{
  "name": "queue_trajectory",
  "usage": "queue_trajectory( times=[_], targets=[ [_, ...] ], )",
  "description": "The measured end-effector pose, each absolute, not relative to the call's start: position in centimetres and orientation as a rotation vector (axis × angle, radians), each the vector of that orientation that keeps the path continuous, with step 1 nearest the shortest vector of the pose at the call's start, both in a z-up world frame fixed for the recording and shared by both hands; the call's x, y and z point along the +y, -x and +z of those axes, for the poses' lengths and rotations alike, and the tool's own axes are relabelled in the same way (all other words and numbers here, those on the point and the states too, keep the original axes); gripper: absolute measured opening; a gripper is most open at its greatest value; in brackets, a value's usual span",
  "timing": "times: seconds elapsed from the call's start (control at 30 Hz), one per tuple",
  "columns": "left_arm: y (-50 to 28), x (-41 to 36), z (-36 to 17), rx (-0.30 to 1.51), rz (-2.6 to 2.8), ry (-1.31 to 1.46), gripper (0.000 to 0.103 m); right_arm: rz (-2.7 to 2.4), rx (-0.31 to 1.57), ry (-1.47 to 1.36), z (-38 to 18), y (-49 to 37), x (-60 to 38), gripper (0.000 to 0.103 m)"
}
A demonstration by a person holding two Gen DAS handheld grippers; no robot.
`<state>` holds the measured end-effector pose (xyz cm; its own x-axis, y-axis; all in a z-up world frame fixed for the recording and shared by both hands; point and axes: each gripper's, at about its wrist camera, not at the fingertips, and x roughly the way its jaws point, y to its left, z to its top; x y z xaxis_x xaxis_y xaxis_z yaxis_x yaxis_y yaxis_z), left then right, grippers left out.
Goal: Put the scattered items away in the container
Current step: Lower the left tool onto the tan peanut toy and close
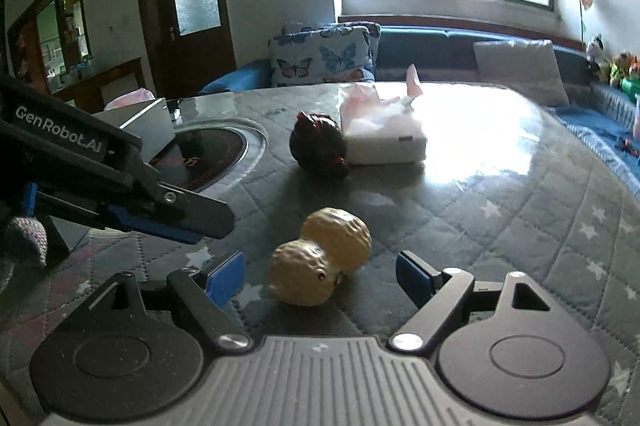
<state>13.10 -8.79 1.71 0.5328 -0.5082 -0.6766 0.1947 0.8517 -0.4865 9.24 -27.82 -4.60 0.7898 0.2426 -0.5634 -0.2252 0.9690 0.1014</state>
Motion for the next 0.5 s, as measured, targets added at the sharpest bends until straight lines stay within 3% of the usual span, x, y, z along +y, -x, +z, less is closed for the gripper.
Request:
queue_trajectory(
  times=[0.5],
  targets=[
    [-15.7, -11.7, 0.5, 0.977, -0.446, 0.360, 0.032, 0.292, 0.640, -0.055, -5.5, -10.5, -28.4, 0.078]
  ],
)
